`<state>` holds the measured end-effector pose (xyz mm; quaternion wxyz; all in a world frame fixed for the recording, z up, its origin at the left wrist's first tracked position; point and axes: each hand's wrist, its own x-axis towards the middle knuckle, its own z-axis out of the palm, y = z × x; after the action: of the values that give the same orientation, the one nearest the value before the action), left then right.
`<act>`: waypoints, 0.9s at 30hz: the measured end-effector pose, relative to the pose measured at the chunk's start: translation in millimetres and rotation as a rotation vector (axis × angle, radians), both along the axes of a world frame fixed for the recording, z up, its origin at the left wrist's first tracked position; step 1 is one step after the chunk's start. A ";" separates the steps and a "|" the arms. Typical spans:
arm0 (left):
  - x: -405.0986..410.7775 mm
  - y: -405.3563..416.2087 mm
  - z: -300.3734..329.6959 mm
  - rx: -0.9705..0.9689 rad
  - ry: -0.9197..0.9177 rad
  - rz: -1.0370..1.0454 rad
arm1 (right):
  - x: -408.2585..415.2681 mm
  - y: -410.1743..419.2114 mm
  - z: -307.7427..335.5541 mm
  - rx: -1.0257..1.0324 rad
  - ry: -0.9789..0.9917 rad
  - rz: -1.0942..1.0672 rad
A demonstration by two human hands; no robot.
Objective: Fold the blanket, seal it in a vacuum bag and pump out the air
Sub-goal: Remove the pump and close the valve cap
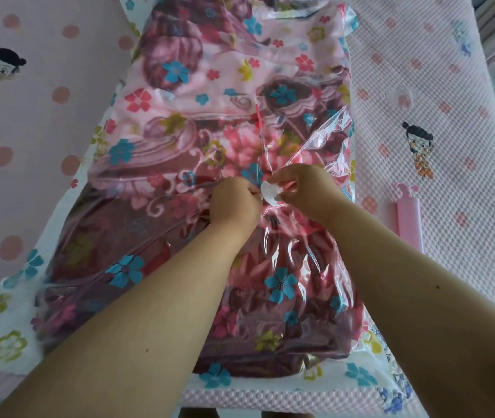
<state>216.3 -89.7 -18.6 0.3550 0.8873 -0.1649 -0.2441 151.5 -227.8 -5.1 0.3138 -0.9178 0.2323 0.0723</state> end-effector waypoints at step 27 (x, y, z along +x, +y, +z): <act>-5.1 2.9 3.0 -0.032 -0.041 0.014 | 0.6 0.6 -1.2 -0.117 0.130 0.004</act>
<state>211.2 -86.7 -15.6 0.3674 0.8874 -0.1697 -0.2208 152.1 -227.2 -6.3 0.2437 -0.9284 0.2542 0.1184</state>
